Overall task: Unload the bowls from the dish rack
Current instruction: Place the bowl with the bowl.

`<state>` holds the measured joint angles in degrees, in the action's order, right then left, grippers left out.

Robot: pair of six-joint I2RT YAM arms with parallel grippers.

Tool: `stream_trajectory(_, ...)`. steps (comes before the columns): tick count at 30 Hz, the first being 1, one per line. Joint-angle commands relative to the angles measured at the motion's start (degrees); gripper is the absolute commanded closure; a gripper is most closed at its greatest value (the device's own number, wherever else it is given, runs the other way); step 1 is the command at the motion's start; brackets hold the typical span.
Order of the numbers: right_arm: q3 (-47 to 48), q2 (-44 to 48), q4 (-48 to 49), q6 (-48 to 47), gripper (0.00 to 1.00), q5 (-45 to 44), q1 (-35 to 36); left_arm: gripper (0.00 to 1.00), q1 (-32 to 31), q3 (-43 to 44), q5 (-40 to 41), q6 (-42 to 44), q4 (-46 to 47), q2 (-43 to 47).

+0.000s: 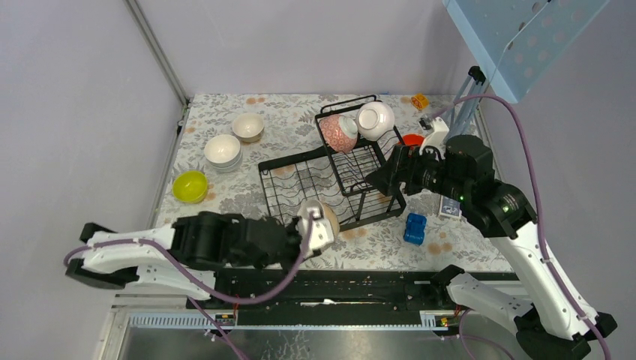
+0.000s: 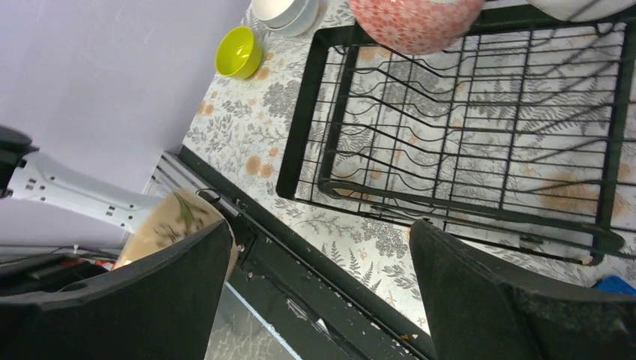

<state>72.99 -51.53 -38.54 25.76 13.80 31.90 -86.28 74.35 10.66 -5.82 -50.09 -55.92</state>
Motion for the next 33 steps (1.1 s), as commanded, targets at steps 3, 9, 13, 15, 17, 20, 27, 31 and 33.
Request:
stream_trajectory(3,8.6,-4.6,-4.3,-3.2,0.07,1.1,5.0,1.0,-16.0,1.6,23.6,3.8,-3.6,-8.0)
stream_trajectory(9,10.9,-7.7,-11.0,-6.7,0.13,-0.3,11.0,1.0,-21.4,-1.8,26.0,6.6,-7.5,-11.4)
stream_trajectory(13,12.1,-10.1,-16.0,-8.0,0.16,-6.4,18.7,1.0,-23.2,-5.1,20.5,11.4,-8.3,-13.5)
stream_trajectory(15,12.9,-11.4,-18.1,-7.9,0.17,-10.9,24.6,1.0,-23.8,-5.9,18.5,13.1,-9.3,-15.2)
stream_trajectory(17,13.3,-12.6,-19.7,-7.2,0.18,-14.2,29.1,1.0,-24.5,-6.3,16.9,14.0,-10.5,-17.2)
stream_trajectory(20,12.8,-13.8,-21.1,-5.5,0.21,-18.0,34.7,1.0,-25.9,-7.4,15.1,15.2,-11.3,-19.2)
stream_trajectory(27,7.4,-13.9,-20.6,0.2,0.34,-23.5,43.5,1.0,-28.8,-10.0,10.3,16.7,-11.0,-22.5)
stream_trajectory(31,4.0,-15.3,-19.3,3.2,0.36,-26.0,49.1,1.0,-30.6,-9.3,10.8,17.2,-11.0,-23.7)
stream_trajectory(33,2.7,-16.7,-18.4,4.4,0.36,-27.0,51.3,1.0,-31.2,-8.6,11.6,17.5,-10.9,-24.2)
